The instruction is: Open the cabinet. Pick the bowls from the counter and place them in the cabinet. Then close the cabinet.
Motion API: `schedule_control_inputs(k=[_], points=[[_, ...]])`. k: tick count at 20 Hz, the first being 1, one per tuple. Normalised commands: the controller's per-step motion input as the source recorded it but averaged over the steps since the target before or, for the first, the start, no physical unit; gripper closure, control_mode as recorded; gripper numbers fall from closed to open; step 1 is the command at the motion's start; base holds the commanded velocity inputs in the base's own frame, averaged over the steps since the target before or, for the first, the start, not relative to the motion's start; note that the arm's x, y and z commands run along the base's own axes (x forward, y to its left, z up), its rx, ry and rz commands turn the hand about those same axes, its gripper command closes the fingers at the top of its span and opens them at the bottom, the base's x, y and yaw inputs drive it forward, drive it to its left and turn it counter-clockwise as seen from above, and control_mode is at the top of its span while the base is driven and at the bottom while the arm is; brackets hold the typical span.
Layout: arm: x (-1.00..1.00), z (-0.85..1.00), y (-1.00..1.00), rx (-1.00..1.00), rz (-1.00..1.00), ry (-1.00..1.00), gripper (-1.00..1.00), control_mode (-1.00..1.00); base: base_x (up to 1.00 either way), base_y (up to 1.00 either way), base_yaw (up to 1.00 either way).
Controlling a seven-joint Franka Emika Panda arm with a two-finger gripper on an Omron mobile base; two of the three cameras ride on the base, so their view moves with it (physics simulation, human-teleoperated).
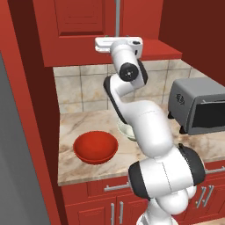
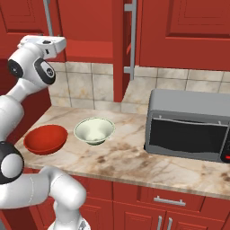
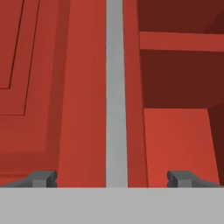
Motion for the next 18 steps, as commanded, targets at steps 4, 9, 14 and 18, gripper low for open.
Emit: schedule_control_inputs(k=[4, 9, 14, 18], points=[[0.38, 0.00, 0.18, 0.00, 0.00, 0.00, 1.00, -1.00, 0.00, 0.00, 0.00], [0.48, 0.00, 0.10, 0.00, 0.00, 0.00, 1.00, -1.00, 0.00, 0.00, 0.00], [0.61, 0.00, 0.01, 0.00, 0.00, 0.01, 1.00, -1.00, 0.00, 0.00, 0.00], [0.40, 0.00, -0.01, 0.03, 0.01, 0.07, 1.00, -1.00, 0.00, 0.00, 0.00]])
